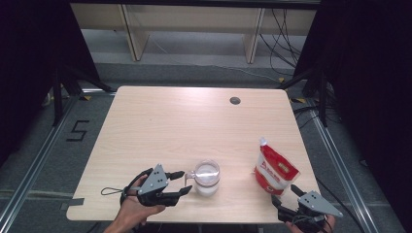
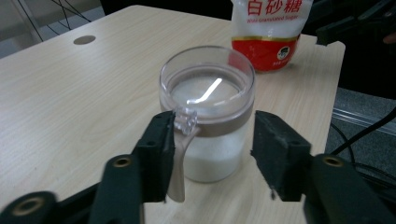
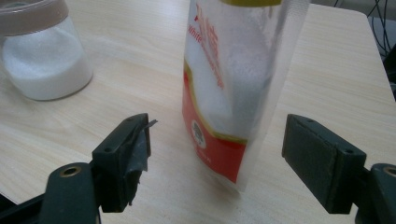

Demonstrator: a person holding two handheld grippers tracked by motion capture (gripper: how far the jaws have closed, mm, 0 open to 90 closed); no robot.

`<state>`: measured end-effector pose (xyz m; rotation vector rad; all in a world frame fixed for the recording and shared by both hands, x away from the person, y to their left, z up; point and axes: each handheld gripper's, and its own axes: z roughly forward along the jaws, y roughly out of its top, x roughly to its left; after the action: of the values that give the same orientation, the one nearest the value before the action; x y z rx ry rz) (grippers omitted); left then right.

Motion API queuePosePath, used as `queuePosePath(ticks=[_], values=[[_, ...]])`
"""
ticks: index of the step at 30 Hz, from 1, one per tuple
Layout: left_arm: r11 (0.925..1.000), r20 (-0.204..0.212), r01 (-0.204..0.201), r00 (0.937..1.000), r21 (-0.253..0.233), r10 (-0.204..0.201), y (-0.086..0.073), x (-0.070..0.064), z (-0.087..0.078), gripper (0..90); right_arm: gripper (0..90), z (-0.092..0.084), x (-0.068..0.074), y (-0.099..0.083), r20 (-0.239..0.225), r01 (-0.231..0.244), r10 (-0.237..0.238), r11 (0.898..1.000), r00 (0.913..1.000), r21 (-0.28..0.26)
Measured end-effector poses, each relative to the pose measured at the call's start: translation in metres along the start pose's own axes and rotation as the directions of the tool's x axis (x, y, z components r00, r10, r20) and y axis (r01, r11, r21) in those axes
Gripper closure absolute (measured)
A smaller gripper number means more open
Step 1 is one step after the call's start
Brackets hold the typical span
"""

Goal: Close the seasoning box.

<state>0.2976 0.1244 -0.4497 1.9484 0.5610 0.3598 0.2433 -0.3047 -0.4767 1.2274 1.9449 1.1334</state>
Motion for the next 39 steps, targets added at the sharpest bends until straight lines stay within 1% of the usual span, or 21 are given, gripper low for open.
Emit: queuePosePath(ticks=[2, 3, 4, 5, 7, 8, 10, 11, 13, 14, 16, 17, 19, 23, 25, 26, 29, 30, 32, 33, 39], values=[[0.9997, -0.019, 0.025, 0.9995, 0.007, -0.024, -0.005, 0.001, -0.002, 37.8, 24.4, 0.0, 0.0, 0.0, 0.002, 0.003, -0.003, 1.0, 1.0, -0.001], [0.9987, -0.019, 0.051, 0.9985, 0.005, -0.051, -0.008, 0.002, -0.002, 35.8, 24.4, 0.0, 0.0, 0.0, 0.004, 0.003, -0.003, 1.0, 1.0, -0.001], [0.9987, -0.032, 0.051, 0.9982, 0.005, -0.051, -0.01, 0.003, -0.003, 33.8, 24.3, -0.001, 0.002, 0.0, 0.008, -0.037, 0.037, 0.999, 0.9993, 0.01], [0.9977, -0.033, 0.066, 0.9973, 0.009, -0.066, -0.012, 0.003, -0.005, 32.1, 24.3, -0.002, 0.003, 0.0, 0.008, -0.046, 0.046, 0.999, 0.9989, 0.013], [0.998, -0.044, 0.062, 0.9972, 0.015, -0.061, -0.017, 0.005, -0.008, 29.3, 24.2, -0.002, 0.002, 0.0, 0.009, -0.04, 0.04, 0.999, 0.9992, 0.009], [0.9987, -0.04, 0.047, 0.9981, 0.02, -0.046, -0.018, 0.006, -0.01, 27.8, 24.2, -0.002, 0.002, 0.0, 0.008, -0.044, 0.043, 0.999, 0.999, 0.013], [0.9969, -0.051, 0.077, 0.9958, 0.015, -0.076, -0.024, 0.004, -0.013, 25.2, 24.1, -0.002, 0.002, 0.0, 0.01, -0.039, 0.039, 0.999, 0.9992, 0.012], [0.9981, -0.048, 0.06, 0.9971, 0.012, -0.06, -0.026, 0.005, -0.014, 23.4, 23.9, -0.002, 0.002, 0.0, 0.015, -0.036, 0.036, 0.999, 0.9992, 0.013], [0.9942, -0.061, 0.107, 0.9925, 0.01, -0.106, -0.032, 0.002, -0.014, 20.1, 23.8, -0.002, 0.002, -0.001, 0.017, -0.036, 0.036, 0.999, 0.9992, 0.015], [0.9933, -0.058, 0.114, 0.9919, 0.014, -0.114, -0.034, 0.002, -0.014, 18.5, 23.8, 0.0, -0.002, 0.0, 0.013, 0.01, -0.01, 1.0, 0.9999, -0.003], [0.993, -0.06, 0.117, 0.9914, 0.016, -0.116, -0.038, 0.001, -0.016, 15.5, 23.6, -0.001, -0.003, 0.0, 0.018, 0.013, -0.013, 1.0, 0.9998, -0.005], [0.9912, -0.067, 0.131, 0.9893, 0.018, -0.129, -0.039, 0.0, -0.016, 15.5, 23.6, -0.001, -0.003, 0.0, 0.017, 0.014, -0.014, 1.0, 0.9998, -0.005], [0.9948, -0.056, 0.101, 0.9934, 0.014, -0.1, -0.041, 0.001, -0.017, 15.5, 23.6, 0.0, -0.002, 0.0, 0.016, 0.012, -0.012, 1.0, 0.9998, -0.004], [0.9931, -0.058, 0.114, 0.992, 0.028, -0.112, -0.044, 0.0, -0.02, 15.4, 23.6, 0.0, -0.002, 0.0, 0.019, 0.014, -0.014, 1.0, 0.9997, -0.002], [0.9902, -0.066, 0.136, 0.9888, 0.033, -0.134, -0.046, -0.002, -0.02, 15.4, 23.6, 0.0, -0.002, 0.0, 0.019, 0.013, -0.013, 1.0, 0.9997, -0.002], [0.9899, -0.053, 0.139, 0.989, 0.026, -0.138, -0.047, -0.003, -0.02, 15.3, 23.6, 0.0, -0.002, 0.0, 0.018, 0.013, -0.013, 1.0, 0.9997, -0.002], [0.9925, -0.043, 0.118, 0.9922, 0.031, -0.117, -0.048, -0.006, -0.021, 15.2, 23.6, 0.0, -0.002, 0.0, 0.019, 0.015, -0.015, 1.0, 0.9997, -0.001], [0.9925, -0.037, 0.12, 0.9922, 0.027, -0.119, -0.049, -0.006, -0.021, 15.2, 23.6, 0.0, -0.002, -0.001, 0.016, 0.003, -0.003, 1.0, 0.9999, 0.002], [0.9949, -0.037, 0.096, 0.9948, 0.031, -0.095, -0.049, -0.007, -0.021, 15.2, 23.6, 0.0, -0.001, -0.001, 0.013, -0.007, 0.007, 1.0, 0.9999, 0.008], [0.9933, -0.048, 0.11, 0.9929, 0.034, -0.109, -0.05, -0.008, -0.021, 15.2, 23.6, -0.001, -0.001, -0.001, 0.013, -0.01, 0.01, 1.0, 0.9999, 0.01], [0.9914, -0.065, 0.118, 0.9913, 0.056, -0.114, -0.052, -0.01, -0.022, 15.2, 23.7, 0.0, -0.001, -0.001, 0.015, -0.006, 0.006, 1.0, 0.9999, 0.008]])
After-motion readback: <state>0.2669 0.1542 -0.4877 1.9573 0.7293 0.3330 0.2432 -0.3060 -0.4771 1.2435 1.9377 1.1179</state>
